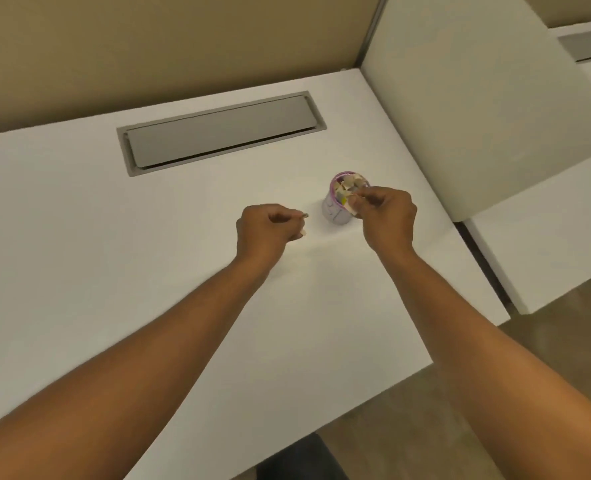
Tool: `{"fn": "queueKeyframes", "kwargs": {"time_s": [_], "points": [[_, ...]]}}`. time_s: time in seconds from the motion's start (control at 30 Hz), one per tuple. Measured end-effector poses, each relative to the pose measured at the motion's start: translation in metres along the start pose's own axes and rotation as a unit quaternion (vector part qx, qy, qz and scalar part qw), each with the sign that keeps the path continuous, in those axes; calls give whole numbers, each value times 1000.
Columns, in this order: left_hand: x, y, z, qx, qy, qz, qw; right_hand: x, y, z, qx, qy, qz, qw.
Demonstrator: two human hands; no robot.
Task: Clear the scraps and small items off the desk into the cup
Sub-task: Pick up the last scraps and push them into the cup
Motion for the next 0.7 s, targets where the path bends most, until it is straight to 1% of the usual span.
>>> {"fn": "queueKeyframes", "kwargs": {"time_s": [0.07,0.13,0.23,0.33,0.47,0.6,0.7], "points": [[-31,31,28,-47,22,-19,998,-20,-19,3,8,-3,18,1000],[-61,56,48,-91,29,-30,995,-37,-27,6,36,-6,21,999],[-98,81,59,-147,9,-33,989,-58,-25,14,70,0,11,997],[-124,92,55,-180,-21,-28,983,-74,-17,24,103,21,-9,994],[-141,98,51,-248,-19,-18,968,-86,-10,28,134,36,-29,990],[-144,105,54,-297,-2,-56,953,-92,-11,25,147,35,-46,988],[-144,107,60,-343,24,-72,936,-95,-15,25,151,36,-92,984]]}}
Point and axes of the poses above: each hand's wrist, its own x-axis away from the middle knuckle, its own y-axis out of the palm, z = x × y, the point moved 5 cm from there along -x, towards the middle knuckle, and after that the axes turned 14 degrees about -z, right-handed, at the moved point
